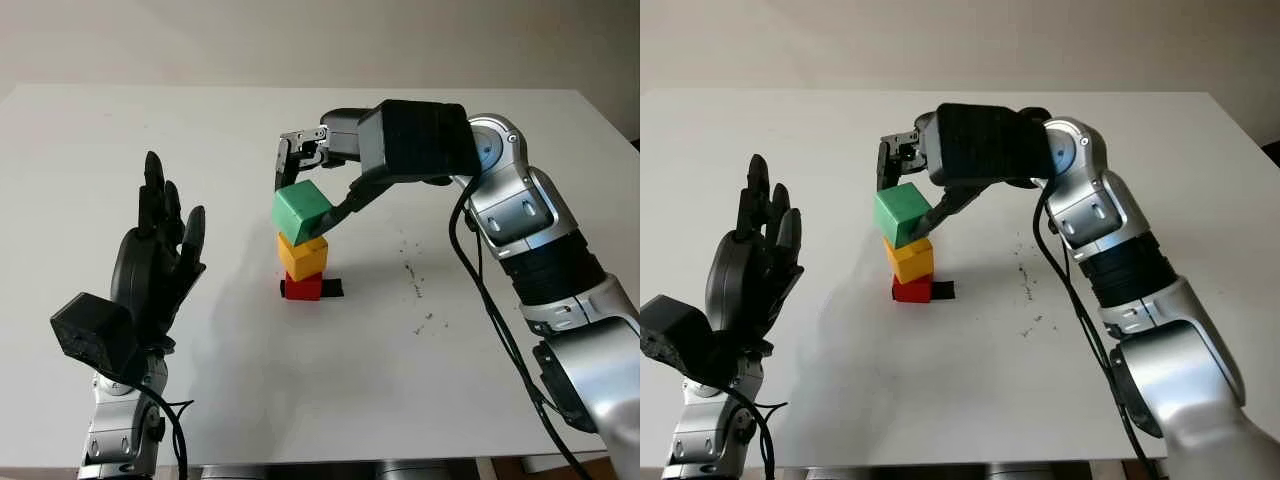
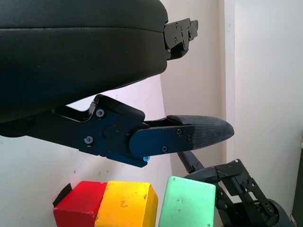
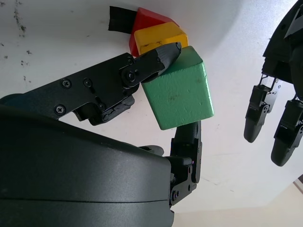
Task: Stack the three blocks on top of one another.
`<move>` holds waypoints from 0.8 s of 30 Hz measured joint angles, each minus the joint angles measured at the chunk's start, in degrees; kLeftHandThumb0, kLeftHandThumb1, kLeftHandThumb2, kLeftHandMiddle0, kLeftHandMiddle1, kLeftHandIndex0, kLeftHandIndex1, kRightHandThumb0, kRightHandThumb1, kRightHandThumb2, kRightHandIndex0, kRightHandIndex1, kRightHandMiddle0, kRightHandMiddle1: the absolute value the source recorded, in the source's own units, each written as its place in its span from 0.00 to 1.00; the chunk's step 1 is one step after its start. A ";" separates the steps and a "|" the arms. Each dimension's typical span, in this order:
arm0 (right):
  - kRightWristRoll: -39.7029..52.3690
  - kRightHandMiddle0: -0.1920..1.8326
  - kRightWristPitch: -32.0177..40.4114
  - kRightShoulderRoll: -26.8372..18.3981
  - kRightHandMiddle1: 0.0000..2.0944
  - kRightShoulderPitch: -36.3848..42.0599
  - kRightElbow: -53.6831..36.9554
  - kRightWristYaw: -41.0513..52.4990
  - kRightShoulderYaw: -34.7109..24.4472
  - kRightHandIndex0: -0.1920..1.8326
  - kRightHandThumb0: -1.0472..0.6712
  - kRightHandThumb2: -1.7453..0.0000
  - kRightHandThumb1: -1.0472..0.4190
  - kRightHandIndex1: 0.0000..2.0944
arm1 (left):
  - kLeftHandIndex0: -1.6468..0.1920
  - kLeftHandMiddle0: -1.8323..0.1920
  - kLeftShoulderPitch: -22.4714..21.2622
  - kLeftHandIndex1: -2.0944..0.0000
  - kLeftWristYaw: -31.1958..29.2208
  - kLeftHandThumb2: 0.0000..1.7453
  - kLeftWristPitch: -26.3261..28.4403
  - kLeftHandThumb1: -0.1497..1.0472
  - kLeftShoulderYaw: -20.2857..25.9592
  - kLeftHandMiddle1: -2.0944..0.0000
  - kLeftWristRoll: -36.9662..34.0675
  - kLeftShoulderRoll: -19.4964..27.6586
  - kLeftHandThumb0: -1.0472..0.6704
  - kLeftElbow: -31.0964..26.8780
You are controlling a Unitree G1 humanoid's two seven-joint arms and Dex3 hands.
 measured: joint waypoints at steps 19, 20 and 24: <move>-0.58 0.22 -0.36 -0.01 0.77 0.98 -0.29 0.59 0.85 0.24 0.35 0.97 0.04 0.02 | 1.00 1.00 0.00 1.00 0.00 0.27 0.11 1.00 -0.01 0.98 0.15 0.00 0.17 -0.01; -0.59 0.22 -0.13 0.00 0.76 0.98 -0.34 0.87 0.86 0.24 0.35 0.97 0.04 0.02 | 1.00 1.00 0.00 1.00 0.14 0.27 0.11 1.00 -0.02 0.98 0.22 0.00 0.17 -0.01; -0.54 0.22 0.11 0.00 0.75 1.36 -0.44 1.37 0.86 0.23 0.35 0.97 0.04 0.02 | 1.00 1.00 0.00 1.00 0.23 0.27 -0.13 1.00 -0.02 0.98 0.22 -0.03 0.18 -0.01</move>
